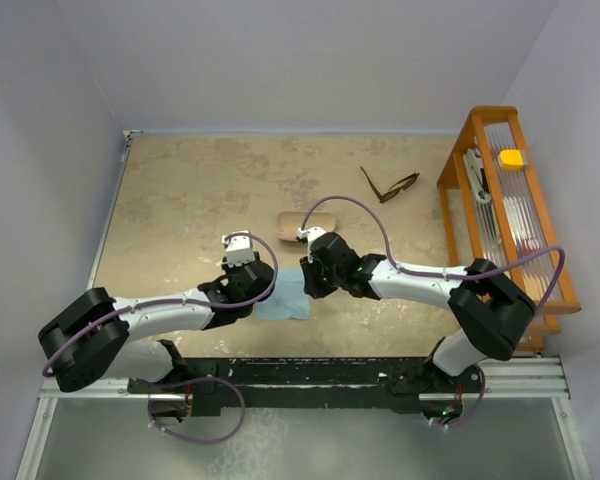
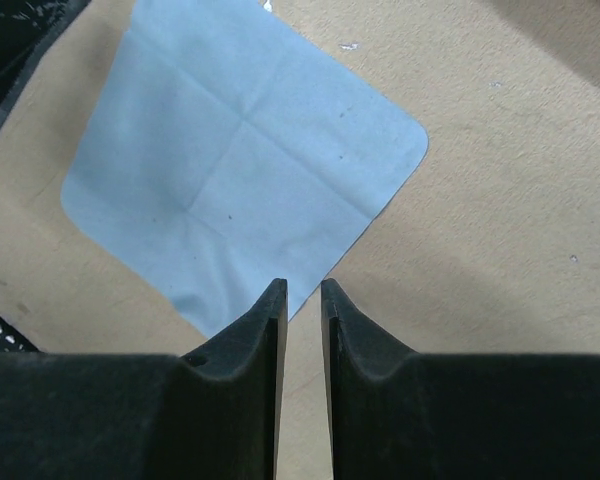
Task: Organize the sunglasses
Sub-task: Fold the glasses cleaning cloth at the center of the board.
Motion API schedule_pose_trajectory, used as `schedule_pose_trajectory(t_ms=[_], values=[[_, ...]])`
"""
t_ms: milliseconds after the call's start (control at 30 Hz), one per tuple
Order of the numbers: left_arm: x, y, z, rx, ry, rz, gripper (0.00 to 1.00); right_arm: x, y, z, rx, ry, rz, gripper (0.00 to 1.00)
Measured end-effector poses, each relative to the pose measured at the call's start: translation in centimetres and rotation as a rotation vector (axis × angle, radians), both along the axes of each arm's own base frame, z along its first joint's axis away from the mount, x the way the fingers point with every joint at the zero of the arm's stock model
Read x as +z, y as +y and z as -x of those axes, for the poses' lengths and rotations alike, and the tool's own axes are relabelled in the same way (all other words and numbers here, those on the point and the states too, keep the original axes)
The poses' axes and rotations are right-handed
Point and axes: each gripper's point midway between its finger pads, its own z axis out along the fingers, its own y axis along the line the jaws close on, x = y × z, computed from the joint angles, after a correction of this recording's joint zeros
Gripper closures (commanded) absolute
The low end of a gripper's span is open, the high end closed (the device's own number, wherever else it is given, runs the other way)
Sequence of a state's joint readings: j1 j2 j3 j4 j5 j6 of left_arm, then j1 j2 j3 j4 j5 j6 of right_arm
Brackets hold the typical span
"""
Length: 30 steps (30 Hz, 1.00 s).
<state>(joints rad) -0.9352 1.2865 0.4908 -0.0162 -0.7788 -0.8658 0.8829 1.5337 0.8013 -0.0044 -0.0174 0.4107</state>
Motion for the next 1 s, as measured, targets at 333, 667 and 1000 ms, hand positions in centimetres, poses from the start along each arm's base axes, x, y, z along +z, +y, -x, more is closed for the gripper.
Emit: schedule_pose_trajectory(t_ms=[333, 667, 1000], values=[[-0.2, 0.2, -2.1, -0.03, 0.026, 0.061, 0.66, -1.1, -1.6, -2.5, -0.067, 0.029, 0.002, 0.73], [-1.8, -0.1, -3.1, -0.135, 0.11, 0.099, 0.69, 0.1, -1.8, -4.7, -0.082, 0.019, -0.06, 0.71], [-2.2, -0.8, -2.9, -0.233, 0.119, 0.12, 0.68, -1.4, -1.5, -4.6, -0.057, 0.066, -0.055, 0.7]])
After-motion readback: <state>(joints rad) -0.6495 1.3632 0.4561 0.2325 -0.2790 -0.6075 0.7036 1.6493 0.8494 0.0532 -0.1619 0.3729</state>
